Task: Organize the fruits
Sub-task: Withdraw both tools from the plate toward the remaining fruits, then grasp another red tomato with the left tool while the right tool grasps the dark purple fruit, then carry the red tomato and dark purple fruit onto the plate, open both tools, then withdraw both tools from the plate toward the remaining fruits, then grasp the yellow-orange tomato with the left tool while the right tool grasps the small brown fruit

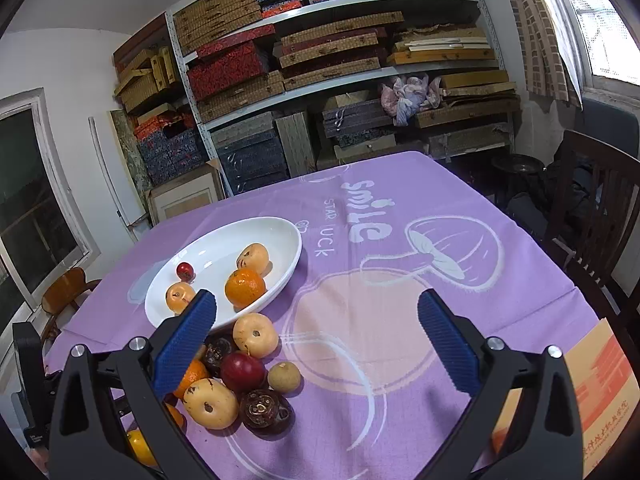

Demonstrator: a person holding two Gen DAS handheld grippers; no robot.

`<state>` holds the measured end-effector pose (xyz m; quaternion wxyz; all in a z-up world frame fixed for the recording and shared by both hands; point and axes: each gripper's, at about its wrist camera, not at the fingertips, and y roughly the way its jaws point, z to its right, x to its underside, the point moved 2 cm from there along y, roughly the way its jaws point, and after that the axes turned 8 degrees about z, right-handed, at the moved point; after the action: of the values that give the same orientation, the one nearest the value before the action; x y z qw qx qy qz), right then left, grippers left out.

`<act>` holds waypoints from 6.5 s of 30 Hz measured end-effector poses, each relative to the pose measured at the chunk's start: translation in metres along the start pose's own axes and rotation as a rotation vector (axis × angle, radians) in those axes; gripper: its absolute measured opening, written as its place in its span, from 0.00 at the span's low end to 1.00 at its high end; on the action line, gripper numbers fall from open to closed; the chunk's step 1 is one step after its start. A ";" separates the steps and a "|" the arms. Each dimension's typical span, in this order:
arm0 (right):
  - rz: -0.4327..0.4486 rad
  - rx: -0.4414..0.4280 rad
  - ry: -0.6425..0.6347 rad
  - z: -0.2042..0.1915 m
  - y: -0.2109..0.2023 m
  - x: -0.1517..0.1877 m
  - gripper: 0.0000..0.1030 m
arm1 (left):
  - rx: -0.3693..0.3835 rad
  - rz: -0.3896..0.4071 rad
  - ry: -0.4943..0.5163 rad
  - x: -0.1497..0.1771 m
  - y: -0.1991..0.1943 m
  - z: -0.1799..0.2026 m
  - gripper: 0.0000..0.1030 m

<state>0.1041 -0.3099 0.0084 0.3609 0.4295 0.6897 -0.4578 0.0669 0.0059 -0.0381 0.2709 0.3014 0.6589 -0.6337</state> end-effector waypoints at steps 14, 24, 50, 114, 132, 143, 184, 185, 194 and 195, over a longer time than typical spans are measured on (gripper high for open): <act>-0.007 0.003 0.020 0.006 0.002 0.007 0.96 | 0.143 0.009 0.060 -0.006 0.008 0.016 0.49; -0.017 -0.002 0.007 0.002 0.003 0.006 0.96 | 0.154 -0.007 0.082 -0.007 0.015 0.024 0.43; -0.224 -0.029 -0.395 -0.075 -0.005 0.081 0.96 | 0.079 0.043 -0.028 0.001 -0.006 -0.021 0.27; -0.283 -0.123 -0.232 -0.077 0.049 -0.003 0.41 | 0.118 0.112 -0.004 -0.086 0.010 -0.002 0.27; -0.510 -0.089 -0.359 -0.150 0.258 -0.009 0.41 | 0.075 -0.030 -0.062 -0.132 0.118 -0.014 0.27; -0.338 -0.106 -0.258 -0.118 0.183 -0.049 0.72 | 0.046 0.078 -0.067 -0.126 0.064 -0.023 0.77; -0.067 0.002 0.106 0.019 0.010 0.002 0.96 | 0.195 -0.011 0.121 0.031 -0.020 0.070 0.45; -0.068 0.002 0.104 0.019 0.010 0.002 0.96 | 0.206 -0.013 0.117 0.031 -0.019 0.070 0.42; -0.148 -0.053 -0.038 -0.007 0.015 0.017 0.96 | 0.175 0.036 0.086 0.027 -0.023 0.058 0.37; -0.163 -0.058 -0.086 -0.014 0.015 0.020 0.96 | 0.148 0.047 0.083 0.026 -0.024 0.054 0.37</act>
<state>0.1087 -0.2880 -0.0100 0.3641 0.3409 0.7193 -0.4835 0.0303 -0.0465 -0.0443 0.2352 0.3622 0.6136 -0.6610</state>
